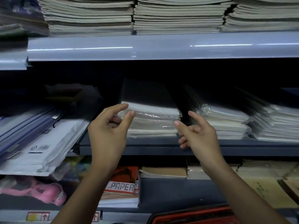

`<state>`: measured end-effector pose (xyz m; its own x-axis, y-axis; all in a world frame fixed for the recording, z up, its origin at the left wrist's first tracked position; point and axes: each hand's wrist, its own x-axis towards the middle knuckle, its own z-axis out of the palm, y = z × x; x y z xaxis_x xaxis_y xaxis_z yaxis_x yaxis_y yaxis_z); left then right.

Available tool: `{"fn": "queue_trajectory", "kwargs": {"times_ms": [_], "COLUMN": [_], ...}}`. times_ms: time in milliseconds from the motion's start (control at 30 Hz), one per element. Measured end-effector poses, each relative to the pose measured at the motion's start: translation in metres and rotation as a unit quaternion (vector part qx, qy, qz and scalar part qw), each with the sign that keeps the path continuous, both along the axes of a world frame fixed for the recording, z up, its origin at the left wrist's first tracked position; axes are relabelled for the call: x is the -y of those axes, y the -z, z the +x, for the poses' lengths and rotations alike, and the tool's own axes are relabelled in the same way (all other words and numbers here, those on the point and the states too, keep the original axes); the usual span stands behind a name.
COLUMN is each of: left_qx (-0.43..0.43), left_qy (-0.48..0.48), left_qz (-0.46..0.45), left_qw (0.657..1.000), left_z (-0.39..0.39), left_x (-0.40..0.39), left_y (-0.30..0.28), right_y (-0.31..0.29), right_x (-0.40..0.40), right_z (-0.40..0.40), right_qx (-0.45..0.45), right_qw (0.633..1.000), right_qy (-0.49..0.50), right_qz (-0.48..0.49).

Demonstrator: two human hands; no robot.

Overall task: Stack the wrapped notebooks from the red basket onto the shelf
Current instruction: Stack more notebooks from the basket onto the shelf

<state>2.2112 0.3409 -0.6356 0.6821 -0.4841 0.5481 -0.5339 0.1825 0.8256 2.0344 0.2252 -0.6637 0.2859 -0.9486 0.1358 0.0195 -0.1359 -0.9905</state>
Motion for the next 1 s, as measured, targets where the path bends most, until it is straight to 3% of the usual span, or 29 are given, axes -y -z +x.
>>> {"fn": "queue_trajectory", "kwargs": {"times_ms": [267, 433, 600, 700, 767, 800, 900, 1000], "left_qx": [-0.051, -0.232, -0.326, -0.354, -0.37, -0.361, -0.23, -0.116], "left_qy": [0.093, 0.165, 0.218, 0.225, 0.223, 0.217, 0.239, 0.271], "left_qz": [0.051, 0.13, 0.342, 0.517, 0.61, 0.646, 0.729, 0.776], "left_qw": [0.993, 0.95, 0.854, 0.746, 0.665, 0.637, 0.599, 0.558], "left_z": [-0.072, -0.113, -0.168, -0.185, -0.19, -0.192, -0.197, -0.208], "left_x": [-0.014, -0.015, -0.04, -0.068, -0.088, -0.097, -0.112, -0.115], "left_y": [0.037, 0.101, 0.207, 0.271, 0.302, 0.313, 0.331, 0.333], "right_y": [0.04, 0.099, 0.184, 0.236, 0.259, 0.268, 0.287, 0.293], "right_x": [-0.046, -0.07, -0.087, -0.1, -0.114, -0.123, -0.144, -0.153], "right_z": [-0.089, -0.152, -0.201, -0.223, -0.232, -0.236, -0.239, -0.233], "right_qx": [-0.111, -0.201, -0.273, -0.361, -0.468, -0.513, -0.576, -0.593], "right_qw": [0.992, 0.979, 0.96, 0.924, 0.86, 0.824, 0.752, 0.723], "right_qy": [-0.058, -0.036, -0.001, -0.032, -0.12, -0.161, -0.244, -0.273], "right_qz": [0.01, 0.003, 0.068, 0.122, 0.165, 0.179, 0.209, 0.226]}}
